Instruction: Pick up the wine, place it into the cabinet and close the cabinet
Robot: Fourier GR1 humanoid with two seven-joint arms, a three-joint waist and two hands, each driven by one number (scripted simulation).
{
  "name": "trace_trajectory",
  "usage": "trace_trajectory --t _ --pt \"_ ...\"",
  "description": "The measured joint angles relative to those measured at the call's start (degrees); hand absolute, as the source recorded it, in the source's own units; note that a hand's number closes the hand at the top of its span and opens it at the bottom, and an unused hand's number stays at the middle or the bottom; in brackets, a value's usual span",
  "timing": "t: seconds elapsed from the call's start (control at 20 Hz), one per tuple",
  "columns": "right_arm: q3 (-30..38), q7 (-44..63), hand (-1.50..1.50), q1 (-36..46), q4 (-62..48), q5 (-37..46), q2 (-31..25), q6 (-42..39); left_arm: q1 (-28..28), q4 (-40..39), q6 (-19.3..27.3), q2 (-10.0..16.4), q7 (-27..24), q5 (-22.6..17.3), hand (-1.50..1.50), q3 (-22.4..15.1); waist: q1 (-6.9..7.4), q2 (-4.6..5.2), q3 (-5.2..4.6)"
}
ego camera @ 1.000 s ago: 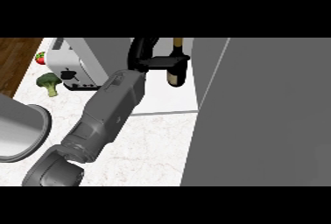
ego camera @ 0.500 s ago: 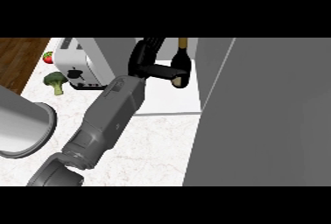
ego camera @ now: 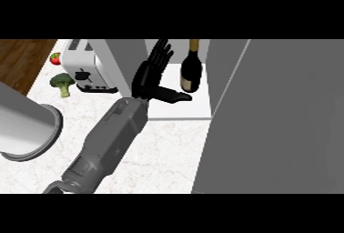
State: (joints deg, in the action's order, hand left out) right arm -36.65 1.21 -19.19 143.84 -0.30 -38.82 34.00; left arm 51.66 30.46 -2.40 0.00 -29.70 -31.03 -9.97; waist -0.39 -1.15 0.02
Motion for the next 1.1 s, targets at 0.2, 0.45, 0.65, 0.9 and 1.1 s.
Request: trace_trajectory --t 0.2,0.45,0.65,0.9,1.1 --pt "-0.3 -0.2 -1.50 -0.5 0.0 0.0 0.0 0.5 -7.0 7.6 1.0 0.0 1.5 -1.3 -1.50 -3.2 0.65 -0.03 -0.03" --pt "0.3 -0.9 -1.50 -1.4 0.2 0.1 -1.1 0.7 -16.7 17.8 2.7 0.0 2.3 -0.8 -1.50 -7.2 1.02 -0.01 -0.03" --pt "-0.6 -0.7 -1.50 -1.2 0.1 0.2 -1.2 1.4 -25.3 26.9 3.2 1.4 3.2 -1.0 -1.50 -10.0 1.21 0.11 -0.06" --pt "1.2 -0.3 -1.50 -0.8 0.2 0.3 -3.6 0.4 -34.5 38.2 3.2 4.0 5.9 -2.1 -1.50 -11.5 1.05 0.41 -0.06" --pt "-0.2 -0.1 -1.50 -0.4 0.3 0.4 -5.1 -0.9 -40.2 44.8 1.6 7.2 6.8 -3.2 -1.50 -11.2 0.67 0.54 -0.07"
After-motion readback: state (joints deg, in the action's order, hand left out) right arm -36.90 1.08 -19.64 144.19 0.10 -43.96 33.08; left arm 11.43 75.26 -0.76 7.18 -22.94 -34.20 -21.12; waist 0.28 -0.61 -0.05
